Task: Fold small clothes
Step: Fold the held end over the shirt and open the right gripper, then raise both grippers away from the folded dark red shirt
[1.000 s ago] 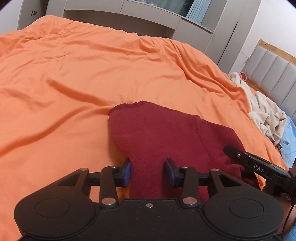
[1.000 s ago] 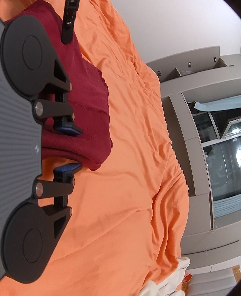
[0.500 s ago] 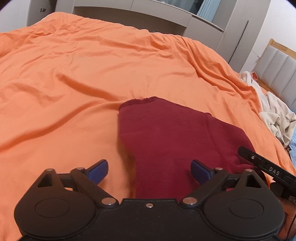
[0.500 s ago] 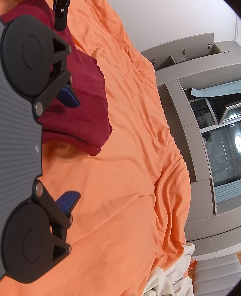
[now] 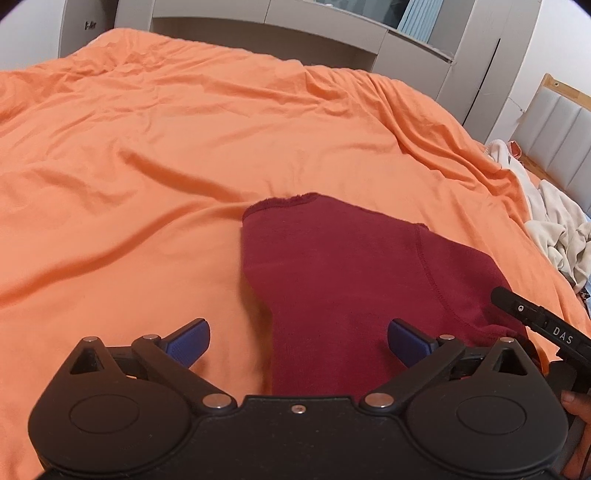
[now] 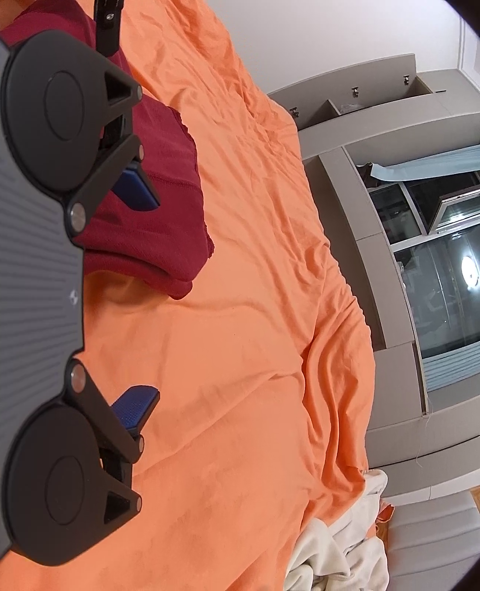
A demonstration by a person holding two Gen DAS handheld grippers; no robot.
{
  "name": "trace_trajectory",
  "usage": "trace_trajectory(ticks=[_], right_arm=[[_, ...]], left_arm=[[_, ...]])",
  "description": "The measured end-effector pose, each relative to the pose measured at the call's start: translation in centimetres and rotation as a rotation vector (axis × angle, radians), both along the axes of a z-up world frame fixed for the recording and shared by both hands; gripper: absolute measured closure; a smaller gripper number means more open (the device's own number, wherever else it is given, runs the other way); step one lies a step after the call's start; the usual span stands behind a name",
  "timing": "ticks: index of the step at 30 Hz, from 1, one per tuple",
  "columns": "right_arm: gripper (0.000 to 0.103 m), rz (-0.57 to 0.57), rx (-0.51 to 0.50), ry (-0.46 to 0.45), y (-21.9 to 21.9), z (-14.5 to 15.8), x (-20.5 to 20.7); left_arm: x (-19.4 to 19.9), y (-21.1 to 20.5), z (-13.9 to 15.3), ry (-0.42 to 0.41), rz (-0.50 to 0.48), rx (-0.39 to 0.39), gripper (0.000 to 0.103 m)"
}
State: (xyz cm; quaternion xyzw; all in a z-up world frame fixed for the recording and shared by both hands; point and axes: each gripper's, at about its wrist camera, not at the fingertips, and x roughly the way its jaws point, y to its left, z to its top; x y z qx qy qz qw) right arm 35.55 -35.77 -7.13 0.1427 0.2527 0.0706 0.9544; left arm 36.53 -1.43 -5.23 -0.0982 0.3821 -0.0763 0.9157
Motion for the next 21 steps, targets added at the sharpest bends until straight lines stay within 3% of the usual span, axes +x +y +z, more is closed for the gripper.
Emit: trace_trajectory(ticks=[21], right_arm=[[0.0, -0.022, -0.125, -0.247, 1.4, 5.1, -9.3]], left_arm=[[-5.5, -1.6, 4.9, -0.293, -0.01, 0.051, 0.001]])
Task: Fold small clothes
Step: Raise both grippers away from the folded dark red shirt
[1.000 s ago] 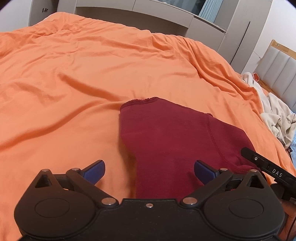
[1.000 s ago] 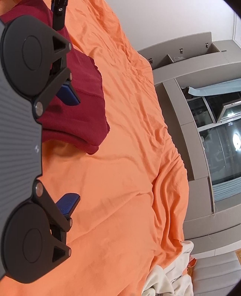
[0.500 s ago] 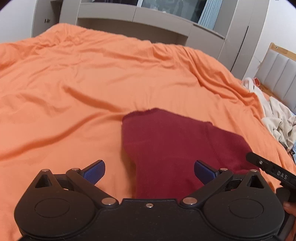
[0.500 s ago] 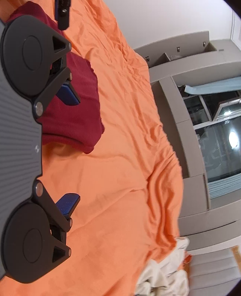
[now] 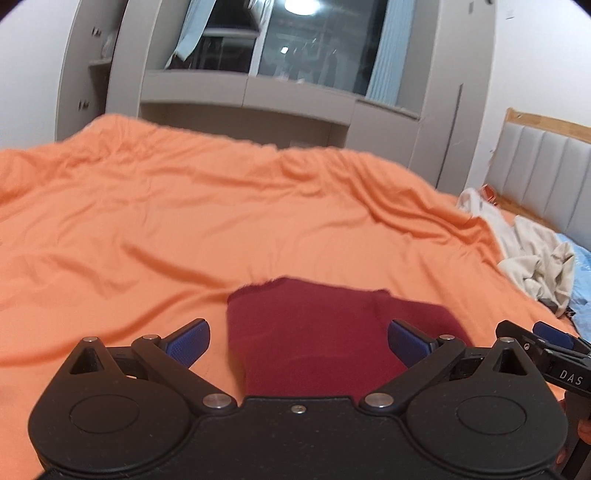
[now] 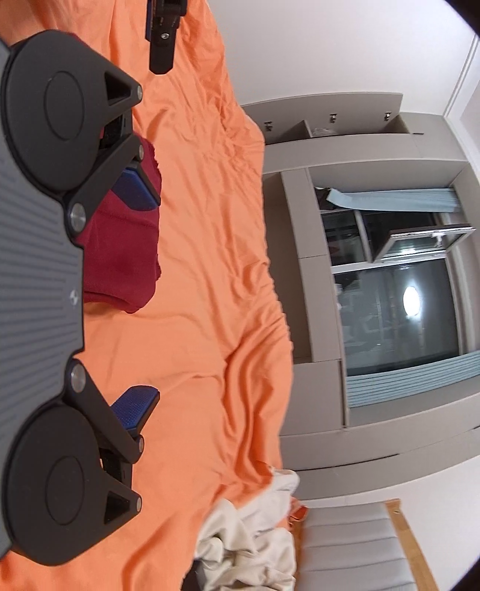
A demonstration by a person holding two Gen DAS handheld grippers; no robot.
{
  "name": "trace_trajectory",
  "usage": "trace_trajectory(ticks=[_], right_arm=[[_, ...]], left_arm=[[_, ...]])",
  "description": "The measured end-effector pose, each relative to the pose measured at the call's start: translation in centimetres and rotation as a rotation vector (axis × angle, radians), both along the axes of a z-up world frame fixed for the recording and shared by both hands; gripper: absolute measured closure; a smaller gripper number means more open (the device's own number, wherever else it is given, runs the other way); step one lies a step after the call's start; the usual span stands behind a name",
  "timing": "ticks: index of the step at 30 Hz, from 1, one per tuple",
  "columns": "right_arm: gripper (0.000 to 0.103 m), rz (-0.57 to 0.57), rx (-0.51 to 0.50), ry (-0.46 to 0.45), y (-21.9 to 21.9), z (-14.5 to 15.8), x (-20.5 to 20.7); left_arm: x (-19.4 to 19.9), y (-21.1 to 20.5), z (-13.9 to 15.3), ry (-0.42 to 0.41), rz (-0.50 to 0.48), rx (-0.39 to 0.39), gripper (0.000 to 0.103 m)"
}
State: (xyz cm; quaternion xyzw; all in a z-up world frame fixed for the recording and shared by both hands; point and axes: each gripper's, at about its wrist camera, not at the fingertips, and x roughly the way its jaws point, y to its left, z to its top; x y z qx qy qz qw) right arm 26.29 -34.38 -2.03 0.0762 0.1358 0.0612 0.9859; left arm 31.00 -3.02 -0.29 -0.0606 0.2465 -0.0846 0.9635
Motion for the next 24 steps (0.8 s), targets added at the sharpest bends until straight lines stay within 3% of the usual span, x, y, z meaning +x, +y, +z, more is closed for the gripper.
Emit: trace_trajectory(ticks=[24], right_arm=[[0.0, -0.029, 0.022, -0.104, -0.9, 5.9, -16.2]], left_arm=[[-16.3, -1.6, 4.7, -0.128, -0.009, 0.053, 0.001]])
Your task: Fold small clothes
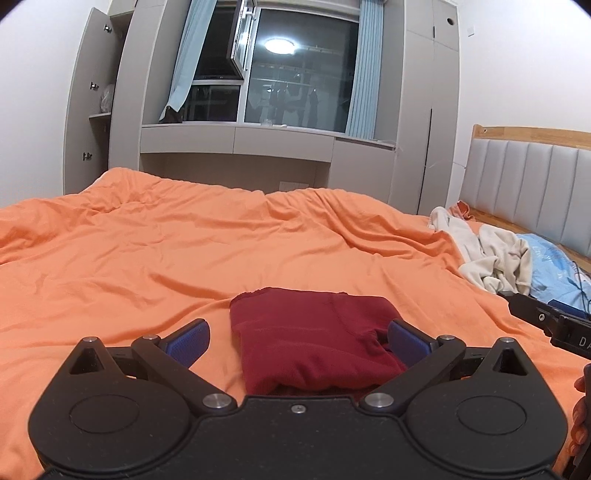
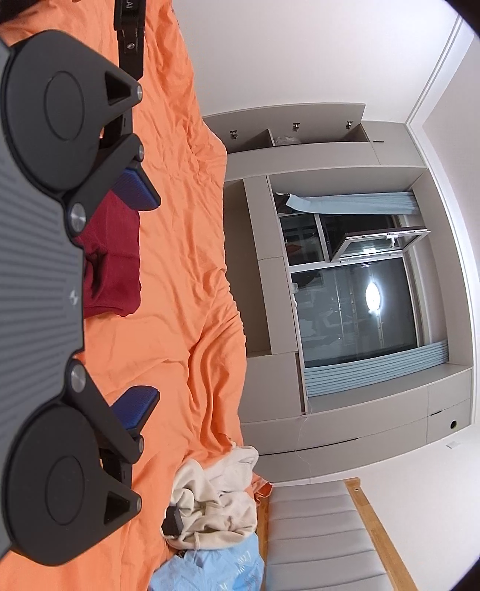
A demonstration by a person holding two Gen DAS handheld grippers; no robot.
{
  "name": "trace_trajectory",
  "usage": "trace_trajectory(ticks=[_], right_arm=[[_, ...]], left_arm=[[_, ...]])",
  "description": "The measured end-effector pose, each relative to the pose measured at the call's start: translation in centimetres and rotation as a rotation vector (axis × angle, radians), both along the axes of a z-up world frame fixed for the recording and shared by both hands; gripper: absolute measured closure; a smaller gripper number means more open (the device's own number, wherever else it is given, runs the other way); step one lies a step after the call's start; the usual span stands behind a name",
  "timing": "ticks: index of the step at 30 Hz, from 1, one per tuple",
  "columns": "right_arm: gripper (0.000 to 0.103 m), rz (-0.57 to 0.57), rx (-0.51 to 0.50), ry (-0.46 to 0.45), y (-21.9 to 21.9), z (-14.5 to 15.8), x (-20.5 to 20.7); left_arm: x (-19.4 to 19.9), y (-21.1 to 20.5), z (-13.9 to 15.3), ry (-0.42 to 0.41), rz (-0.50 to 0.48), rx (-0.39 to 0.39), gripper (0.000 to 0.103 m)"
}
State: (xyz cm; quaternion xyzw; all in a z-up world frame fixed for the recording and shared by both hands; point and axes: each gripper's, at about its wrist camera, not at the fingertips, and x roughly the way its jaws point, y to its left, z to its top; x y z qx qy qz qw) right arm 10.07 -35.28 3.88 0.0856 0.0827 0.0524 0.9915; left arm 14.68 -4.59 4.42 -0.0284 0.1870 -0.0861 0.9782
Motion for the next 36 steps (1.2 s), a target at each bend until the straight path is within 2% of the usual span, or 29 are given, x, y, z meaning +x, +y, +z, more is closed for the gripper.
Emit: trace_trajectory(ticks=[6, 13, 22, 25, 30, 36], right_arm=[[0.0, 0.007, -0.023, 0.022, 1.0, -0.7, -3.9], [0.0, -0.002, -0.04, 0.049, 1.6, -2.7, -6.7], [0.0, 0.008, -0.054, 0.048, 2.7, -5.9, -8.7], [0.0, -0.001, -0.075, 0.037, 3.1, -6.6, -9.1], [0.0, -0.014, -0.079, 0.011, 3.1, -6.8, -9.3], [0.0, -0.033, -0.064, 0.018, 2.4, -7.0, -9.2]], left_arm=[[-3.9, 0.8, -0.3, -0.014, 0.006, -0.013, 0.001], [-7.5, 2.2, -2.4, -0.026, 0.023, -0.04, 0.001], [-9.6, 2.4, -6.0, -0.007, 0.026, -0.018, 0.001], [-10.2, 2.3, -6.7, -0.033, 0.016, -0.001, 0.001], [-10.7, 1.7, -7.6, -0.046, 0.011, 0.054, 0.001], [-10.6, 1.9, -8.1, -0.026, 0.012, 0.036, 0.001]])
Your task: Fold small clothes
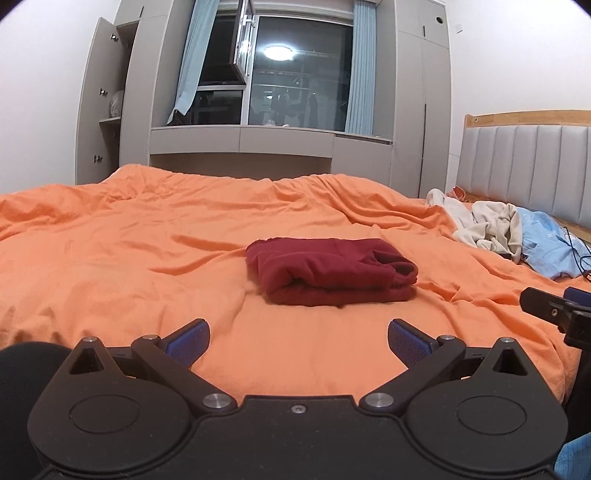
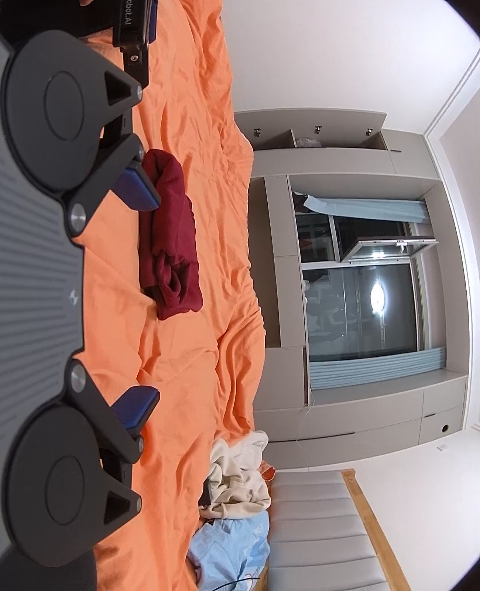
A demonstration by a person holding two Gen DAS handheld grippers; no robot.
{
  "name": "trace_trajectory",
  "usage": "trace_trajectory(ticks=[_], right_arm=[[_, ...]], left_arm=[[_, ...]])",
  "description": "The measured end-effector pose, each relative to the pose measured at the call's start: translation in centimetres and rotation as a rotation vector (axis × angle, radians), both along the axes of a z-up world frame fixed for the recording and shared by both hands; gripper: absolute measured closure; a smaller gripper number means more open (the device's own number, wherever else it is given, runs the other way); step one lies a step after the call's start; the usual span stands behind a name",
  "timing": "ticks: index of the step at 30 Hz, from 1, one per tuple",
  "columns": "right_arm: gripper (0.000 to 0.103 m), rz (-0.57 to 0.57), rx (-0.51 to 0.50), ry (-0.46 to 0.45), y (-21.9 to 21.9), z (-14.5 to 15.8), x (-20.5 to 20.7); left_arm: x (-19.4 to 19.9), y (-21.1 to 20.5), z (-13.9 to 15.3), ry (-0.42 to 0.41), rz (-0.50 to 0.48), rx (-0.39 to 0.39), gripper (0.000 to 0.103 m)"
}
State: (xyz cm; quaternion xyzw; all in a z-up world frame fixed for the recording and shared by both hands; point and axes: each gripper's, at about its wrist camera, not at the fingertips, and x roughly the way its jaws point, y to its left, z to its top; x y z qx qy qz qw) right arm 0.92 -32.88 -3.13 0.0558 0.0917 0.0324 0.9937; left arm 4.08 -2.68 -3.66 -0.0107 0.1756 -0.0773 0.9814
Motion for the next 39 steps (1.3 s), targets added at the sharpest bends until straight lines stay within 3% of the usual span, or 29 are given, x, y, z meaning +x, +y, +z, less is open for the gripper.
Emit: trace_trajectory(ticks=[39], right_arm=[[0.0, -0.006, 0.003, 0.017, -0.29, -0.32, 0.24]], left_arm=[[0.22, 0.11, -0.1, 0.006, 0.013, -0.006, 0.0]])
